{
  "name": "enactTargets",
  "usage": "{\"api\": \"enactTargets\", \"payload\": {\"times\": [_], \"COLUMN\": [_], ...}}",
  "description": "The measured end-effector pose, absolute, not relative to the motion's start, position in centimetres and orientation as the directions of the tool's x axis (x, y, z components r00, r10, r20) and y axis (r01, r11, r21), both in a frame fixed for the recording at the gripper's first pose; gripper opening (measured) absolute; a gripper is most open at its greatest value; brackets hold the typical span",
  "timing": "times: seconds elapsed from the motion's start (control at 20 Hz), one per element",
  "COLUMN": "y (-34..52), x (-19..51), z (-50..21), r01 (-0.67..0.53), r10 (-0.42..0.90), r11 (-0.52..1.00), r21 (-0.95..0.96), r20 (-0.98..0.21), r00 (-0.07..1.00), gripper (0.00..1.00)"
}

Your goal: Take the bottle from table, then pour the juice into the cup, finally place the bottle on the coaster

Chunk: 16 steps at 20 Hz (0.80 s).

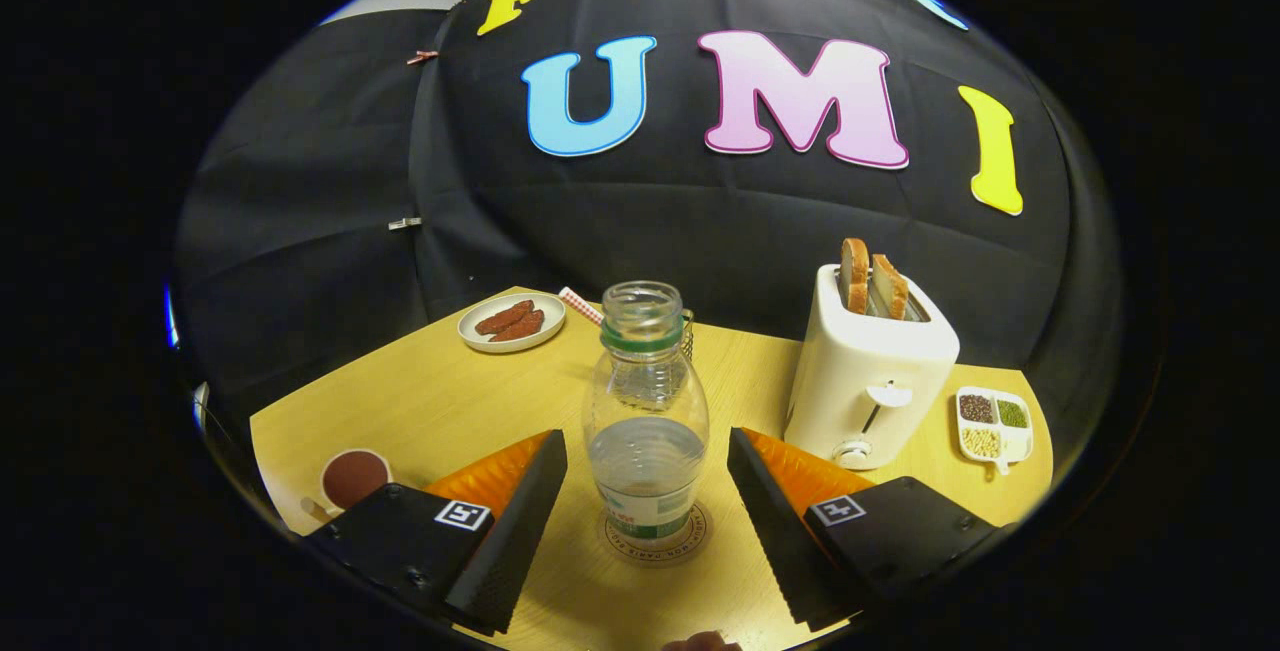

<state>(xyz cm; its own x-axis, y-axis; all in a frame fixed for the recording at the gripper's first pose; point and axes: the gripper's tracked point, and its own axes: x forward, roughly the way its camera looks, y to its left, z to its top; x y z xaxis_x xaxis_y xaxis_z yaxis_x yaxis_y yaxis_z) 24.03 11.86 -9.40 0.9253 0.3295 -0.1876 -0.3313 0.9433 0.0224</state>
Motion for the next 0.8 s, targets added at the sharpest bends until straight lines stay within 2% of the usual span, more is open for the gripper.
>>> {"api": "enactTargets", "payload": {"times": [0.3,0.5,0.8], "y": [11.1,8.9,7.8], "x": [19.2,15.6,8.4], "z": [-4.4,1.2,7.2], "r01": [-0.355,-0.303,-0.245], "r10": [0.353,0.303,0.254], "r11": [0.935,0.949,0.965], "r21": [0.008,-0.088,-0.098], "r20": [-0.131,-0.012,0.091], "r00": [0.926,0.953,0.963], "gripper": [0.99,0.99,0.96]}}
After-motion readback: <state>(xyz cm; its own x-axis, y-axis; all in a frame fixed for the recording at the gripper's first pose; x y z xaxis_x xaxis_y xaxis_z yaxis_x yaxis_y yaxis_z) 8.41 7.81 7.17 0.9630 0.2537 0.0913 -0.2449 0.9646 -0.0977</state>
